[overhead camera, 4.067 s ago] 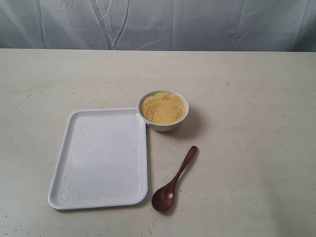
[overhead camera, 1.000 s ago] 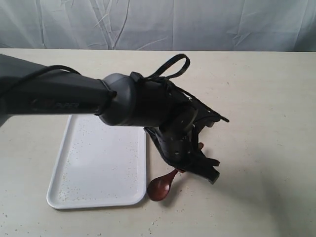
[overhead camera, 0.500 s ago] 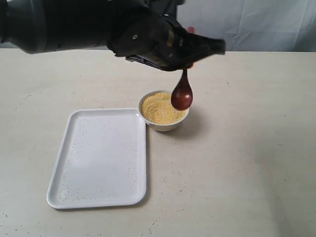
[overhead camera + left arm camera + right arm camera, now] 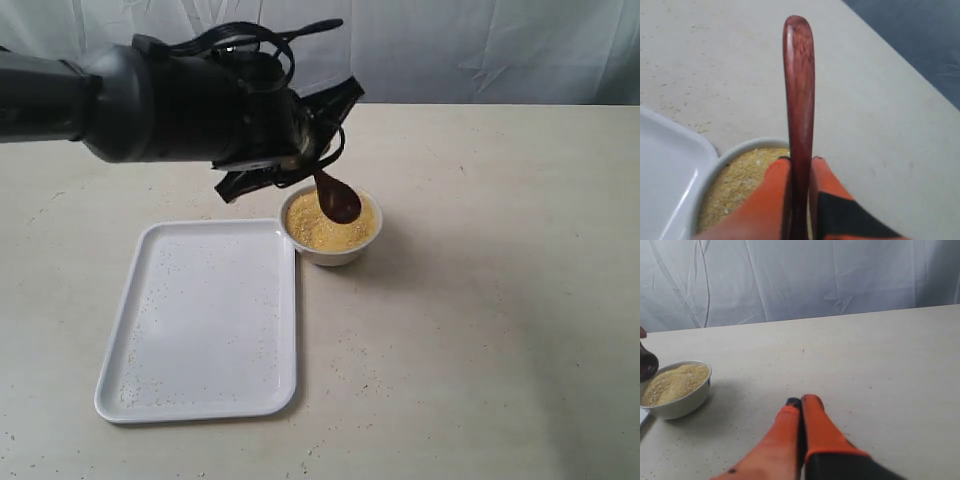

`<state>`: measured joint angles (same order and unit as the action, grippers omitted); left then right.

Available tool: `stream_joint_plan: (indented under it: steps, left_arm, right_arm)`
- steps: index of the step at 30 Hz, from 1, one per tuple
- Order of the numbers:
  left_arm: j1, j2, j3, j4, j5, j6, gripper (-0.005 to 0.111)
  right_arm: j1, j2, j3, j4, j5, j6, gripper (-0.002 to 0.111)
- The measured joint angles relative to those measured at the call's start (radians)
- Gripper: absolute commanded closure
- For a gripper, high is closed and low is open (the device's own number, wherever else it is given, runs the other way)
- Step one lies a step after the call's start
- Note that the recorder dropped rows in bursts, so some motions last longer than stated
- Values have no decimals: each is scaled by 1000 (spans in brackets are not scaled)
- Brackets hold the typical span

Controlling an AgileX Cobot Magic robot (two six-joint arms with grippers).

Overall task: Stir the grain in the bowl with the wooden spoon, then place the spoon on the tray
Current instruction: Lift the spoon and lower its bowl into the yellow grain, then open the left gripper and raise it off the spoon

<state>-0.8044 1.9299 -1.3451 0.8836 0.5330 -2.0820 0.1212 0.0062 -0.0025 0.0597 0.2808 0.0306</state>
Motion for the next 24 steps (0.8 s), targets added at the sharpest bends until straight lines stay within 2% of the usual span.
stream_joint_plan:
  steps: [4, 7, 9, 13, 15, 19, 23, 24]
  left_arm:
    - [39, 60, 2, -19, 0, -6, 107]
    - [45, 101, 2, -19, -67, -6, 106]
    - [45, 133, 2, -28, -113, -6, 98]
    - [46, 149, 2, -47, -112, -6, 67]
    - [48, 149, 2, -49, -127, -6, 61]
    - [48, 141, 2, -49, -136, 19, 59]
    - [48, 67, 0, -49, -21, 209, 59]
    - [57, 41, 0, -67, 30, 301, 59]
  right_arm:
    - [0, 0, 0, 0, 0, 0, 108]
    - [0, 0, 0, 0, 0, 0, 108]
    - [0, 0, 0, 0, 0, 0, 108]
    - [0, 0, 0, 0, 0, 0, 108]
    - [0, 0, 0, 0, 0, 0, 108]
    - [0, 0, 0, 0, 0, 0, 108]
    - [0, 0, 0, 0, 0, 0, 108]
    - [0, 0, 0, 0, 0, 0, 108]
